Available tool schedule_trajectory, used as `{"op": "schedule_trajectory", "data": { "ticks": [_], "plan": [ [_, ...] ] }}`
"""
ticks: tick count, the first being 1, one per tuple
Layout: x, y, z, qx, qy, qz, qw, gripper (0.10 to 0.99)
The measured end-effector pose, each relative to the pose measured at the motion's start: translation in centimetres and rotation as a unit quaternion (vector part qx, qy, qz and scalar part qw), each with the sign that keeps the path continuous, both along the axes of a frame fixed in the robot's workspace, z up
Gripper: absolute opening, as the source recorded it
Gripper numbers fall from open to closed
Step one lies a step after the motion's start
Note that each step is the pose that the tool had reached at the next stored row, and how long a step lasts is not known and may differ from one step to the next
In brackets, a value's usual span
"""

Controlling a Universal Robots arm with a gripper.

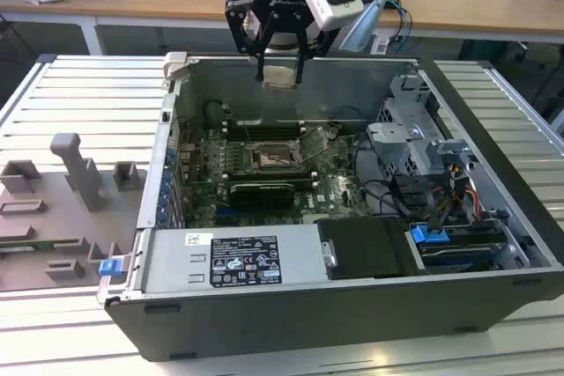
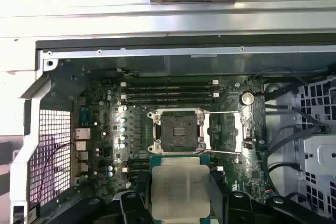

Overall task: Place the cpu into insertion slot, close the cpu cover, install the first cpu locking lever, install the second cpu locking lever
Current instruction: 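Place the cpu into insertion slot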

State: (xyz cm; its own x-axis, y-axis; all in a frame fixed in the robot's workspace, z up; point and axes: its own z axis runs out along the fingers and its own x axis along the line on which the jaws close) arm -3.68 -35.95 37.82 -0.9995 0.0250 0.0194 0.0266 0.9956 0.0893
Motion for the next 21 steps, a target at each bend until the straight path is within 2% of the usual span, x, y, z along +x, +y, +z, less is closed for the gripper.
{"op": "schedule_trajectory", "data": {
  "ticks": [5, 8, 10, 13, 16, 21],
  "plan": [
    [0.0, 0.0, -0.01, -0.0005, 0.0, -0.034, 0.9994, 0.541],
    [0.0, 0.0, -0.04, -0.0007, 0.0, -0.068, 0.9977, 0.541],
    [0.0, 0.0, -0.06, -0.0007, 0.0, -0.08, 0.9968, 0.541],
    [0.0, 0.0, -0.22, -0.0007, 0.0001, -0.091, 0.9959, 0.541],
    [0.0, 0.0, -0.6, -0.0007, 0.0001, -0.091, 0.9958, 0.541],
    [0.0, 0.0, -0.74, -0.0009, 0.0002, -0.092, 0.9958, 0.541]
  ]
}}
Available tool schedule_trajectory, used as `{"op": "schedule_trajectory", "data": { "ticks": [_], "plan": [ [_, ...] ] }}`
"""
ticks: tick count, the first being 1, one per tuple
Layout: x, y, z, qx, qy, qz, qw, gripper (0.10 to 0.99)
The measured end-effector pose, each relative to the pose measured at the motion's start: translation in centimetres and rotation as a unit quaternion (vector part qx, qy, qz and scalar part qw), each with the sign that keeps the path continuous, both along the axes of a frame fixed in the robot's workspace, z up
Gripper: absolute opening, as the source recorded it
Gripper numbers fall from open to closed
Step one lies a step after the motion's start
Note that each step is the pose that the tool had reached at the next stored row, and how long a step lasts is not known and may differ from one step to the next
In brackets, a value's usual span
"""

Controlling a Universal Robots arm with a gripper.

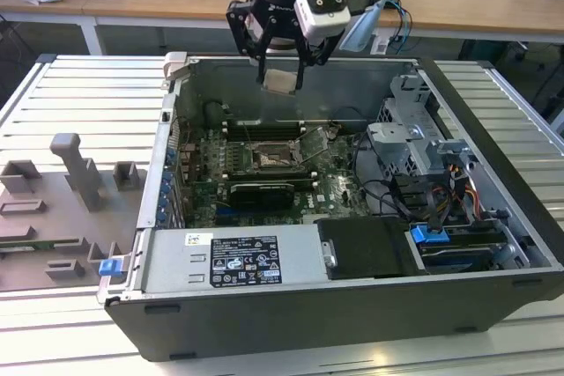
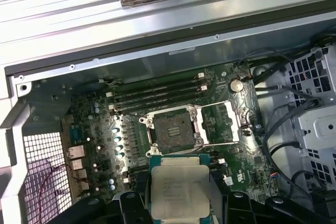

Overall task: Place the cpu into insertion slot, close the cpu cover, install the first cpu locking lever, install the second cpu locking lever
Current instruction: 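Place the cpu into insertion slot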

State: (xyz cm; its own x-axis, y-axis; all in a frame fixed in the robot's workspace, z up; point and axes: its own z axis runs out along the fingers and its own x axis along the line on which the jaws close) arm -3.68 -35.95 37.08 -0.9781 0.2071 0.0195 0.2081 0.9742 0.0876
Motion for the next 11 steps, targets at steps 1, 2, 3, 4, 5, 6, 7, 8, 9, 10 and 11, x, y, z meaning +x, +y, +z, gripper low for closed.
{"op": "schedule_trajectory", "data": {
  "ticks": [1, 2, 3, 4, 5, 6, 7, 8, 9, 10, 11],
  "plan": [
    [0.0, 0.0, -0.05, 0.0001, 0.0, 0.0, 1.0, 0.541],
    [0.0, 0.0, -0.08, 0.0, 0.0, -0.001, 1.0, 0.541],
    [0.0, 0.0, -0.11, 0.0, 0.0, -0.001, 1.0, 0.541],
    [0.0, 0.0, -0.15, 0.0, 0.0, -0.001, 1.0, 0.541],
    [0.0, 0.0, -0.19, 0.0001, 0.0, -0.002, 1.0, 0.541],
    [0.0, 0.0, -0.21, 0.0, 0.0, -0.002, 1.0, 0.541],
    [0.0, 0.0, -0.26, -0.0001, 0.0, -0.002, 1.0, 0.541],
    [0.0, 0.0, -0.3, -0.0001, 0.0, -0.003, 1.0, 0.541],
    [0.0, 0.0, -0.33, -0.0001, 0.0, -0.003, 1.0, 0.541],
    [0.0, 0.0, -0.35, -0.0001, 0.0, -0.003, 1.0, 0.541],
    [0.0, 0.0, -0.36, -0.0001, 0.0, -0.003, 1.0, 0.541]
  ]
}}
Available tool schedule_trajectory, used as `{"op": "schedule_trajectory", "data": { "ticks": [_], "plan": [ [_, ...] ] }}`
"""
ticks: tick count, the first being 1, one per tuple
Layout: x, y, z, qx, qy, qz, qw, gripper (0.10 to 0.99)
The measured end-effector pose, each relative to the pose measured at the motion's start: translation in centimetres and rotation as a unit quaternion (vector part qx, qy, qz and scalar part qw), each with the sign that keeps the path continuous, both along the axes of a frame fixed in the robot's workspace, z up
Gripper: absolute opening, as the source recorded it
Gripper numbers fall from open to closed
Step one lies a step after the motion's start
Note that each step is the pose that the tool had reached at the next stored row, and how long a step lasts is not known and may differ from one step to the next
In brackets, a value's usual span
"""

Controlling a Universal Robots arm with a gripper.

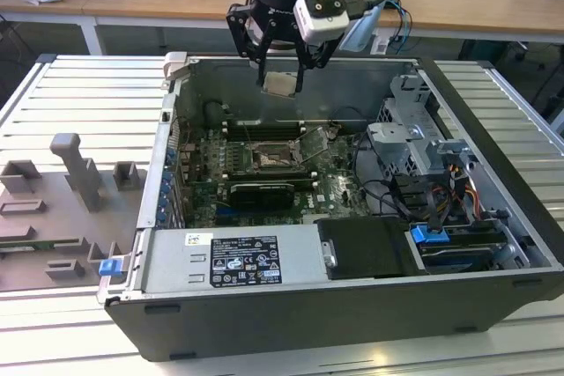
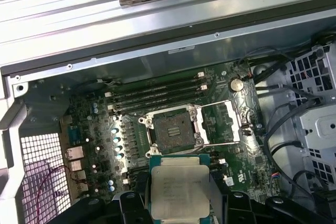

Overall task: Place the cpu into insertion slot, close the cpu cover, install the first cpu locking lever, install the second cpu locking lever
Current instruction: 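Place the cpu into insertion slot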

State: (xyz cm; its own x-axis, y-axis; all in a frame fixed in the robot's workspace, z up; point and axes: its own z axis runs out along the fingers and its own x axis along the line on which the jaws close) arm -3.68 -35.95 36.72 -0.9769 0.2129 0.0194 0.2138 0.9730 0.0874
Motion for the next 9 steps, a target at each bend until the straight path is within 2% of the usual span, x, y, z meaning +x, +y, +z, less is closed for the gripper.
{"op": "schedule_trajectory", "data": {
  "ticks": [9],
  "plan": [
    [0.0, 0.0, -0.22, 0.0, 0.0, -0.003, 1.0, 0.541]
  ]
}}
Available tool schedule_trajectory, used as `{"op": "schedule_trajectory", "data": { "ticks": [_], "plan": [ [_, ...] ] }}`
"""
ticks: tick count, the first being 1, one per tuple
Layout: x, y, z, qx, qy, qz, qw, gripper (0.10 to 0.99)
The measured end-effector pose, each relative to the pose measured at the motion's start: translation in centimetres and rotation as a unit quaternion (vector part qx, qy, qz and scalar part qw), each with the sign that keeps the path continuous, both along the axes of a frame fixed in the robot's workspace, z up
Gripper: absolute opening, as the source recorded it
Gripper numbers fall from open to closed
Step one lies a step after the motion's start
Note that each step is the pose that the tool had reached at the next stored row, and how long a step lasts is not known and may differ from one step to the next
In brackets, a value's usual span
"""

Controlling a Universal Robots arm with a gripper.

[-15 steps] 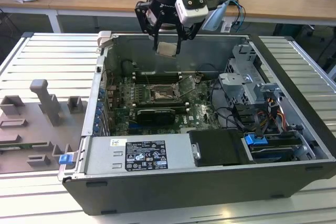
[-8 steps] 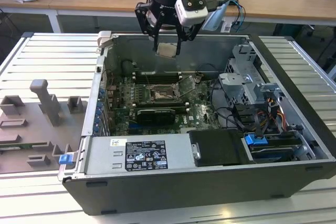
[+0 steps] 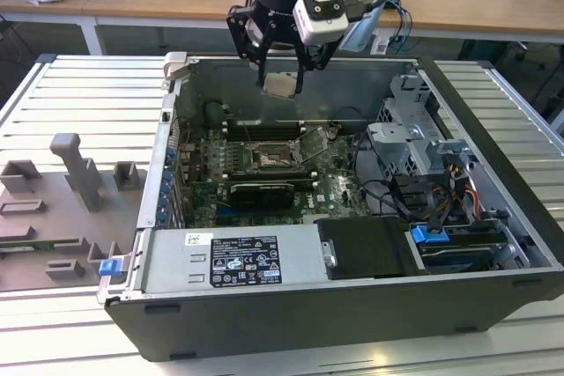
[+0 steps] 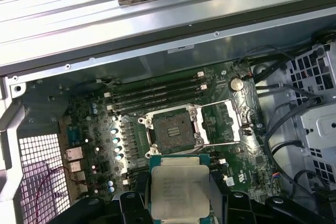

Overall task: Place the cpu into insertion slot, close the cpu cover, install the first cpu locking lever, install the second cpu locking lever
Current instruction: 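Place the cpu into insertion slot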

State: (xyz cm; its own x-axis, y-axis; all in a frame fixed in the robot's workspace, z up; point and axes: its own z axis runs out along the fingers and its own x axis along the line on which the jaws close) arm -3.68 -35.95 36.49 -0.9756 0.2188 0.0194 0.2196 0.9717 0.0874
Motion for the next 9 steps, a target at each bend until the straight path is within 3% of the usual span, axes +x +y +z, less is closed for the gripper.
{"op": "schedule_trajectory", "data": {
  "ticks": [9],
  "plan": [
    [0.0, 0.0, -0.29, 0.0, 0.0, -0.003, 1.0, 0.541]
  ]
}}
